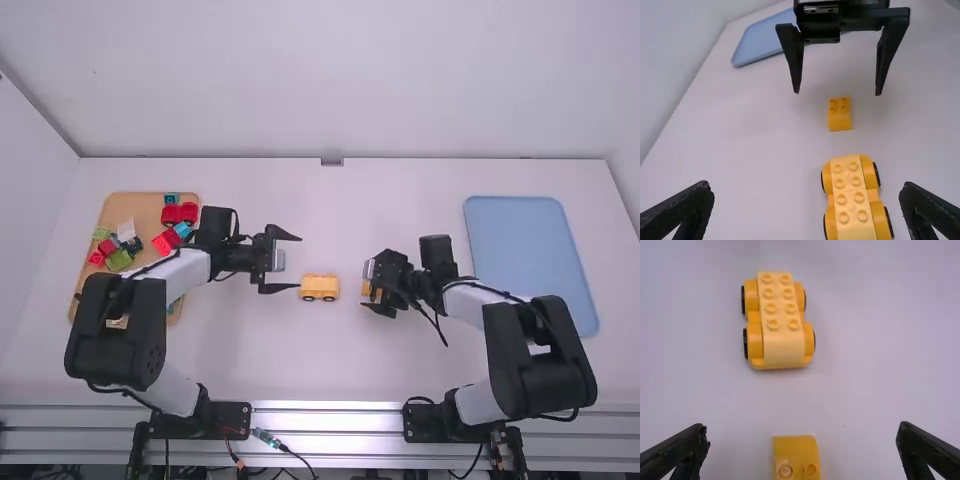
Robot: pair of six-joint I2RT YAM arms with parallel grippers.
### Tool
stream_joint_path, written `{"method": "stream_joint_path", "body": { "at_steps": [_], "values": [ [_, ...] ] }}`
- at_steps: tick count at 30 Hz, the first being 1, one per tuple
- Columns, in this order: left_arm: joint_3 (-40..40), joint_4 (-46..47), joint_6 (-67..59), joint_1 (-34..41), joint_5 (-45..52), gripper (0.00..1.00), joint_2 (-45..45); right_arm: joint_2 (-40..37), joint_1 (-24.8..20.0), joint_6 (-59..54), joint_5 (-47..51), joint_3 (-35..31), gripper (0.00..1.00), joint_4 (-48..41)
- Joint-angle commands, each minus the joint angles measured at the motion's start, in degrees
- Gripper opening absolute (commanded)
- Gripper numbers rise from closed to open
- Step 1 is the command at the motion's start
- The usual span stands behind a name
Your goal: Assemble lego blocks to make yellow taxi
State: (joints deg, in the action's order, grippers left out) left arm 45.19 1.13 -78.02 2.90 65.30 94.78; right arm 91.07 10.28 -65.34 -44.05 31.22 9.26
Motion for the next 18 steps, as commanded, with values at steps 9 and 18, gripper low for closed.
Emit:
{"method": "stream_joint_path", "body": {
  "at_steps": [9, 18],
  "values": [
    [-1.86, -3.56, 2.50, 1.66, 2.99, 0.99, 4.31, 7.37, -5.22, -0.72, -8.87, -2.03, 1.00, 5.60],
    [-3.54, -5.81, 2.54, 1.68, 3.21, 0.99, 4.81, 15.39, -6.62, -5.16, -14.36, 3.10, 0.99, 3.39]
  ]
}}
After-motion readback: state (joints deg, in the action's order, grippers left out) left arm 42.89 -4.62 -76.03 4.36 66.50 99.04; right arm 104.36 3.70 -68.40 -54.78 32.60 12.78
